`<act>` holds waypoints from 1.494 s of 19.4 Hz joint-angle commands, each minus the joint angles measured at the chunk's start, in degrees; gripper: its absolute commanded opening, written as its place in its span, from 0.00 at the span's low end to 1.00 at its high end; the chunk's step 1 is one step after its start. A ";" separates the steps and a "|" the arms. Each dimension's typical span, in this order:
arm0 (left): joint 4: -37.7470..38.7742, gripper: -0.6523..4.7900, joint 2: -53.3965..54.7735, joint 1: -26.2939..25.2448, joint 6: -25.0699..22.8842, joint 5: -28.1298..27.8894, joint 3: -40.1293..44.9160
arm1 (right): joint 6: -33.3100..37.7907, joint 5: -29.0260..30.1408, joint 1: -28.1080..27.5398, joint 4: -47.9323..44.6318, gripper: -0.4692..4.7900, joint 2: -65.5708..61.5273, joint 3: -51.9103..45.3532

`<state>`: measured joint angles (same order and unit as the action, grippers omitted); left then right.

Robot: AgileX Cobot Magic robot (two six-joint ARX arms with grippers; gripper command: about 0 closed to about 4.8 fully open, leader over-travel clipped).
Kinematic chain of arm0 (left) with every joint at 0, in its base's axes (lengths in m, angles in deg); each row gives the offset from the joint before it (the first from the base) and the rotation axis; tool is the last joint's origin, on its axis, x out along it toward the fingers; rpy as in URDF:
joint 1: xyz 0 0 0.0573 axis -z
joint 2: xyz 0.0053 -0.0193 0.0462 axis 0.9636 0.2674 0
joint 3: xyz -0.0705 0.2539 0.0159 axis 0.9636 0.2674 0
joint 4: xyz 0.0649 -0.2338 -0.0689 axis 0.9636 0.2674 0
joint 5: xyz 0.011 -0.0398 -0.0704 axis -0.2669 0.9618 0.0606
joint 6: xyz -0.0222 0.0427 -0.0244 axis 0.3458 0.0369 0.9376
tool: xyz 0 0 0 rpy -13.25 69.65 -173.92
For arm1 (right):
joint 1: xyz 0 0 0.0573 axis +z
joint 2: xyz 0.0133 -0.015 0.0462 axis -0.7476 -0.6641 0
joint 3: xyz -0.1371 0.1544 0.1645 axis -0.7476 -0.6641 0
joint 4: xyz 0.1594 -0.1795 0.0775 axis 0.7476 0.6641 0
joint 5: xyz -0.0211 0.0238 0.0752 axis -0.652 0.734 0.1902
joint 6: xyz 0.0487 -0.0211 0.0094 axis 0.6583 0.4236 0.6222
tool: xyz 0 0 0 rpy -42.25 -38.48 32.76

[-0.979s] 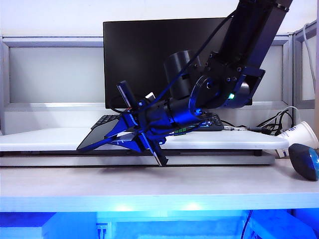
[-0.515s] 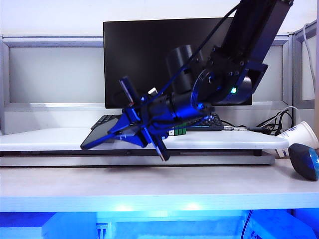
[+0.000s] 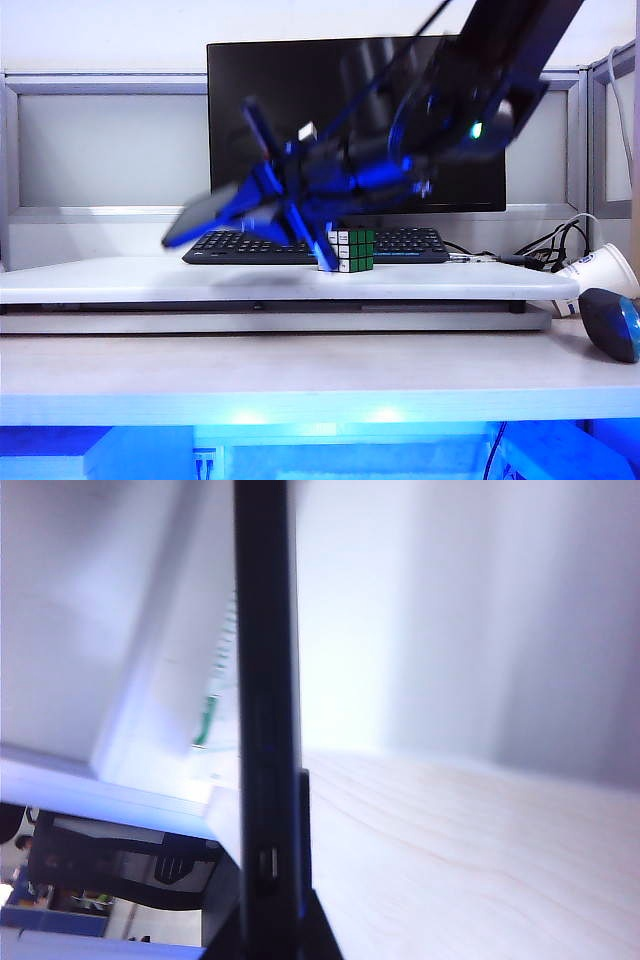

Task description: Put the phone on top of the Rubik's Cube.

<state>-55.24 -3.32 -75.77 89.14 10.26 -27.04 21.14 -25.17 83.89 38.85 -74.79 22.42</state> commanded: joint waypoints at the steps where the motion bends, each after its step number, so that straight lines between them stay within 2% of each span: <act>1: 0.74 0.11 0.04 0.00 -0.22 0.33 -0.17 | -1.86 0.09 -0.68 -2.43 0.07 2.97 0.46; 16: 0.74 0.11 0.02 -0.02 -0.48 -1.29 -0.15 | -3.06 -0.07 -12.00 -0.94 0.07 6.23 0.48; 19: 0.79 0.11 0.02 -0.02 -1.55 -3.96 -0.15 | -3.13 -0.11 -14.21 0.09 0.07 6.23 0.61; 23: 0.83 0.11 0.02 -0.02 -1.95 -4.85 -0.15 | -4.07 -0.15 -16.50 1.09 0.07 6.19 0.61; 29: 1.07 0.11 0.02 -0.07 -1.95 -8.96 -0.15 | -4.07 -1.66 -18.10 1.77 0.07 6.03 0.83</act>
<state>-54.91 -3.32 -75.77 87.61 1.87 -27.04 17.82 -26.55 65.86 43.55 -69.33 22.51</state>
